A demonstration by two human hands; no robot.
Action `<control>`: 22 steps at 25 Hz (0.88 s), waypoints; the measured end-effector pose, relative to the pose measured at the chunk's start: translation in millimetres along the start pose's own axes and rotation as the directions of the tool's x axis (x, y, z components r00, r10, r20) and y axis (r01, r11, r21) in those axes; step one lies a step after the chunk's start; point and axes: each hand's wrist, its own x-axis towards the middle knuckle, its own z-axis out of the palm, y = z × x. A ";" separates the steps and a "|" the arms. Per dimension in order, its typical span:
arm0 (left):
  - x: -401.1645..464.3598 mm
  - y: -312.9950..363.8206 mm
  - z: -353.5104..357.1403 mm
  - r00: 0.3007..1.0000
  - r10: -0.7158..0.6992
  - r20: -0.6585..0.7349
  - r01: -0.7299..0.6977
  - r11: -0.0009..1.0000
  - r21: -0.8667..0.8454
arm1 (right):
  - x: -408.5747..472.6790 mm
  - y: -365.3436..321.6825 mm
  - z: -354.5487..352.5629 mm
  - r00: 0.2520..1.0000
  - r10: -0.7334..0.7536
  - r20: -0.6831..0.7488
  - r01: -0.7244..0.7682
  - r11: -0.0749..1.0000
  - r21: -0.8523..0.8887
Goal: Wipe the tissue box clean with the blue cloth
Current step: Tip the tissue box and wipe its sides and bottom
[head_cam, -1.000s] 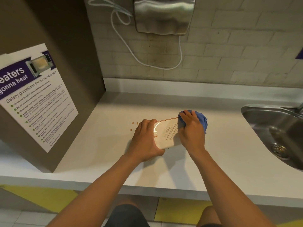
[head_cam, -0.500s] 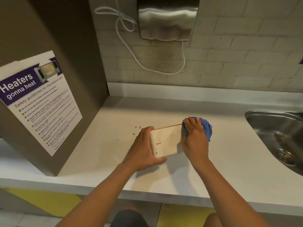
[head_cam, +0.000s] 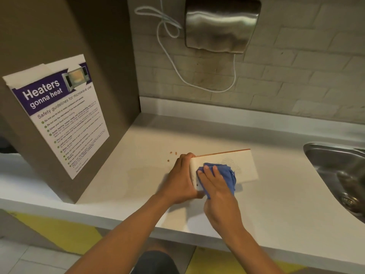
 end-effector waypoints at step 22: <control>-9.0 4.1 5.3 0.998 0.038 -0.040 -0.038 0.999 -0.007 | 1.0 -28.9 -12.8 0.999 0.002 0.033 0.000 0.999 -0.039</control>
